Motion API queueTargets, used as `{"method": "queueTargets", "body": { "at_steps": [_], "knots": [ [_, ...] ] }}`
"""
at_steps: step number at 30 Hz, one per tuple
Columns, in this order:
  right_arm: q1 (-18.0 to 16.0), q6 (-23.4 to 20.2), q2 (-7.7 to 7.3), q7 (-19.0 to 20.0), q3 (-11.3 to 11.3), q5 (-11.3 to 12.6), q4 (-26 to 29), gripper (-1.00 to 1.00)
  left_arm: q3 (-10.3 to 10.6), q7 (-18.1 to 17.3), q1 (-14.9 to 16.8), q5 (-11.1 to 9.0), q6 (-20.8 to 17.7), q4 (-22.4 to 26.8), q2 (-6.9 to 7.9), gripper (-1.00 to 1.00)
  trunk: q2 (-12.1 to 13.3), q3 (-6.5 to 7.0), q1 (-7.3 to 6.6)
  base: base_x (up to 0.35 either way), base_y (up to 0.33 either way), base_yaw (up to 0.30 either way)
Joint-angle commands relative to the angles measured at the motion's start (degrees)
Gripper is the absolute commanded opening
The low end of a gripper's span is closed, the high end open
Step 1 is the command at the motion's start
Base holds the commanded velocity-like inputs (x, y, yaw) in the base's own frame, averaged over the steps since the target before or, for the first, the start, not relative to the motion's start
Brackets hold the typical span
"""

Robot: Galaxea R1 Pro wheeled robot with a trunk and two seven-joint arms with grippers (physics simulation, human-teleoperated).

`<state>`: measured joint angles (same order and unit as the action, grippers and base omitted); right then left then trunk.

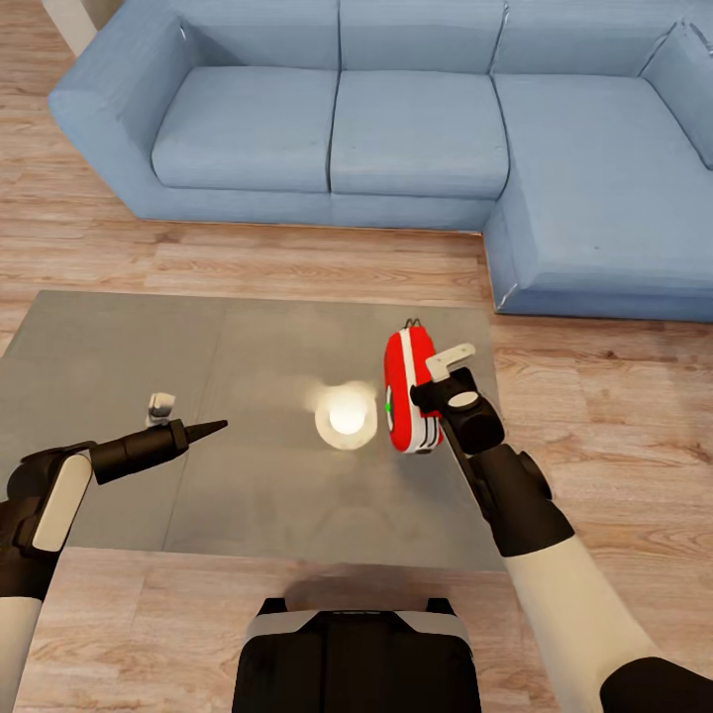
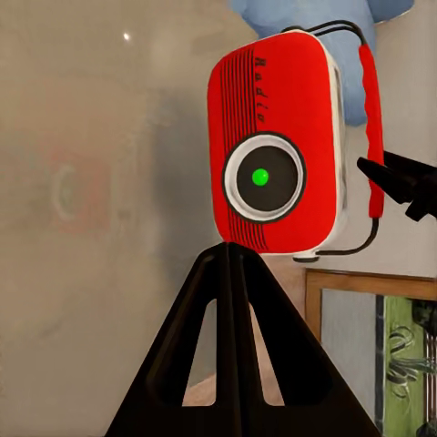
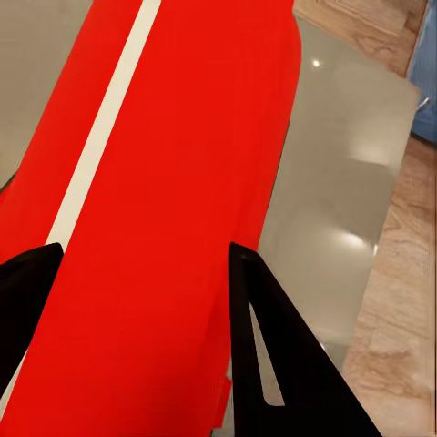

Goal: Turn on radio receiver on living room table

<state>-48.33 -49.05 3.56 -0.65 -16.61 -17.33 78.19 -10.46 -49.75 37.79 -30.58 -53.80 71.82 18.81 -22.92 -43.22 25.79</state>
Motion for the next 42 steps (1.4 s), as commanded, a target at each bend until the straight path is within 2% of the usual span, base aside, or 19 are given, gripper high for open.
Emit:
{"method": "queueTargets", "body": {
  "at_steps": [1,42],
  "knots": [
    [-0.01,0.11,0.02,-0.23,0.00,-0.07,-0.07,-1.00,-0.02,0.00,0.00,0.00,0.01,-0.01,0.00,-1.00,-0.01,0.00,0.00,0.000,0.000,0.000],
    [-0.01,-0.60,0.01,-1.05,-0.18,-0.20,1.50,-1.00,-0.18,0.00,0.00,-0.01,-0.01,0.16,-0.08,-1.00,-0.01,0.00,0.00,0.000,0.000,0.000]
  ]
}}
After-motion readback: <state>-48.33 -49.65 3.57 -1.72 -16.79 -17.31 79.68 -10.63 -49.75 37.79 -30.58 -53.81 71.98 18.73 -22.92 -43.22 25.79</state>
